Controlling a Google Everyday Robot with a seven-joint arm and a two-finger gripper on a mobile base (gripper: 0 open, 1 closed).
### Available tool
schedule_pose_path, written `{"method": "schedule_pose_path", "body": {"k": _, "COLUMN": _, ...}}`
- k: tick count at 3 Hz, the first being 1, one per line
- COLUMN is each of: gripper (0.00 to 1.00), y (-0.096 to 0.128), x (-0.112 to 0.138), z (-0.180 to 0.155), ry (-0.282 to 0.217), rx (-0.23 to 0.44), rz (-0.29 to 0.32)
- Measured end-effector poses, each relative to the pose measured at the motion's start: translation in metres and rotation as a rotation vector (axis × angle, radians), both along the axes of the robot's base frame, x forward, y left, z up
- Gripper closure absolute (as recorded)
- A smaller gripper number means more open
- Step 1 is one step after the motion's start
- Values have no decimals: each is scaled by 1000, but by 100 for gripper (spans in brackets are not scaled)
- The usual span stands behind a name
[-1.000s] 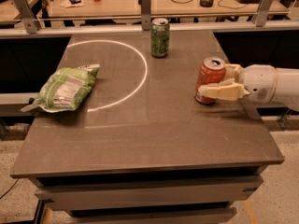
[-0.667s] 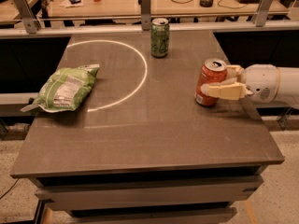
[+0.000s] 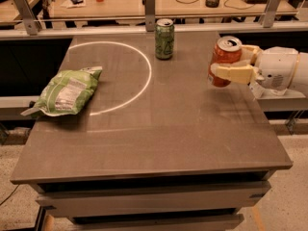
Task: Move coke can near green jalapeno chip bag
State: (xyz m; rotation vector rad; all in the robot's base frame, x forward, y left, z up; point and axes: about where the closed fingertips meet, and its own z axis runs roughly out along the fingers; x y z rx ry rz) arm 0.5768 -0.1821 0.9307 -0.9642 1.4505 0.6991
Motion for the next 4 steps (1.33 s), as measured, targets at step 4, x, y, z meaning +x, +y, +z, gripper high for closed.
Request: {"method": "schedule_pose_path", "body": {"k": 4, "gripper": 100, "y": -26, "x": 141, "z": -5, "ry": 125, "rx": 5, "rz": -533}}
